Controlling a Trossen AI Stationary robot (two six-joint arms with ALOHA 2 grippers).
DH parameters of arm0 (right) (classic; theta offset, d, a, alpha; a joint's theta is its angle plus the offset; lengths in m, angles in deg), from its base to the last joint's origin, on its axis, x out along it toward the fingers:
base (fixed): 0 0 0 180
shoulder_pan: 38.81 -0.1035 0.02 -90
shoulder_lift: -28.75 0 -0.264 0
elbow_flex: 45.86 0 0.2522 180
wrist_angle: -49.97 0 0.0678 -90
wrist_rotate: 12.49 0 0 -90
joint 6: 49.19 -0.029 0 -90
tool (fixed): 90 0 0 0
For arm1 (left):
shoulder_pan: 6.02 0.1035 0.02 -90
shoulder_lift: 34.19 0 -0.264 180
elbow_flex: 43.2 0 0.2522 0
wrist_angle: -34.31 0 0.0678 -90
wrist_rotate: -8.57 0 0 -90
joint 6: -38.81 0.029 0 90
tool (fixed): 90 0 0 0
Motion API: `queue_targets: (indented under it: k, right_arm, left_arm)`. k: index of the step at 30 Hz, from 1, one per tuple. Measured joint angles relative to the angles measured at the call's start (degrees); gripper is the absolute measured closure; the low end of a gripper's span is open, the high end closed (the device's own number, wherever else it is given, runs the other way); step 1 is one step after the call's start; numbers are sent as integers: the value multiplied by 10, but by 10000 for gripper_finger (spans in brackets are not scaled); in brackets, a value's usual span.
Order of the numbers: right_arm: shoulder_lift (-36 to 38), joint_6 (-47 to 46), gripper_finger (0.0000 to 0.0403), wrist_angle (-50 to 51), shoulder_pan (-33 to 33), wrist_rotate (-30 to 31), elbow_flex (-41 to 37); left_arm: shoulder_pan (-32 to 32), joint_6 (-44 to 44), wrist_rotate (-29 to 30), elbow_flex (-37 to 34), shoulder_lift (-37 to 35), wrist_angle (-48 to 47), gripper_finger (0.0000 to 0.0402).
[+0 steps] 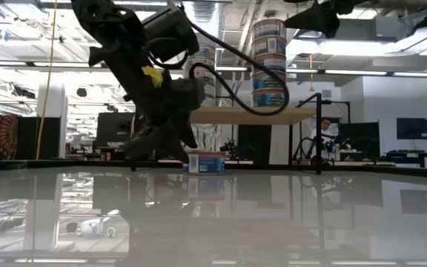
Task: Stack canned seafood by type on shelf
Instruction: Stack the blue pink tuna can on top of the other blue pink cans on the shelf
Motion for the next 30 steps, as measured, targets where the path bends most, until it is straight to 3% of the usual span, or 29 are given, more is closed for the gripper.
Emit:
queue_targets:
  k: [13,20,30]
  right_arm:
    - [-41,4,92,-54,-26,0,0]
    - [-42,-8,92,-46,-26,-1,0]
    - [-42,-24,92,-31,-47,-2,0]
  left_arm:
    - [21,13,-66,2,3,-9,313]
    - [25,-19,-120,4,1,-24,388]
    - [-8,-42,-226,1,3,-57,401]
